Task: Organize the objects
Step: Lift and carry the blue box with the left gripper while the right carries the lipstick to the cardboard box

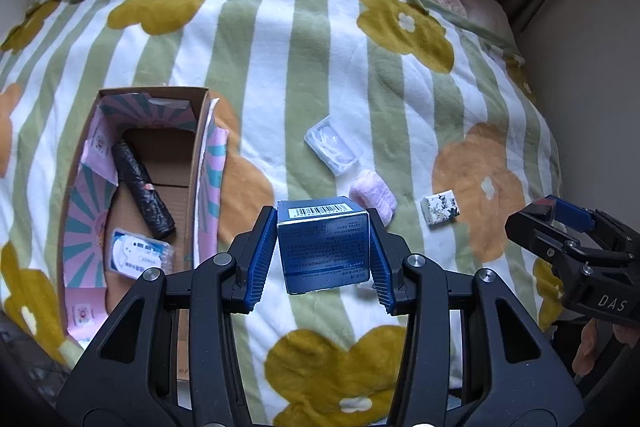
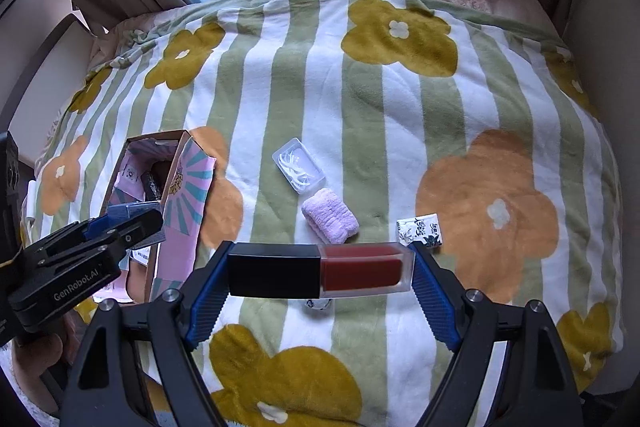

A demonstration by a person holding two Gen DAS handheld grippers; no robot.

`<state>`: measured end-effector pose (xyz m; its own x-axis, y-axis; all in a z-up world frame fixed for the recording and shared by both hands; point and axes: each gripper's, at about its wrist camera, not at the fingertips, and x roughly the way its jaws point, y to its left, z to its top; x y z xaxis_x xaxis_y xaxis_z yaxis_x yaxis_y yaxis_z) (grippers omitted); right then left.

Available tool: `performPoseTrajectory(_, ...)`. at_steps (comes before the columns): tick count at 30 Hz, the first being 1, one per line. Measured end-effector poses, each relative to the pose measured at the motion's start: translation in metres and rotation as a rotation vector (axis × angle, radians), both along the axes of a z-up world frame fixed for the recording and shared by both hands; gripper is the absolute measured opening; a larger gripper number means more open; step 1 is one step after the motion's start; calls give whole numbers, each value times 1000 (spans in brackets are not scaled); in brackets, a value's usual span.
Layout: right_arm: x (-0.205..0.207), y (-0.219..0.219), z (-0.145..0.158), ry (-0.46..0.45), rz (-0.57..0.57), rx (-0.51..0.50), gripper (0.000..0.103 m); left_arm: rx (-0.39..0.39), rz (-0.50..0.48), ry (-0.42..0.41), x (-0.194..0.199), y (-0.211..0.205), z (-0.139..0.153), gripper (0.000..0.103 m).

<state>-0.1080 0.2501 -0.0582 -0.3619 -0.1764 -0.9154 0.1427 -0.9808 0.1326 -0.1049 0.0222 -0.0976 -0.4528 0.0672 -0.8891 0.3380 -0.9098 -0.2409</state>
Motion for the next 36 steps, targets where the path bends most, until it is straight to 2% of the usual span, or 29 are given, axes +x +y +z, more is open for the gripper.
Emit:
performPoseTrajectory(8, 23, -14, 10, 38, 2, -2, 81, -1, -8, 3, 29, -5, 9, 40)
performPoseTrajectory(16, 24, -40, 16, 55, 63, -3, 81, -4, 40, 17, 50, -23, 15, 40)
performPoseTrajectory(26, 9, -93, 16, 57, 214, -12, 81, -6, 196, 4, 89, -70, 14, 40)
performPoseTrajectory(36, -14, -162, 8, 43, 413, 1, 81, 21, 384, -32, 129, -113, -6, 40)
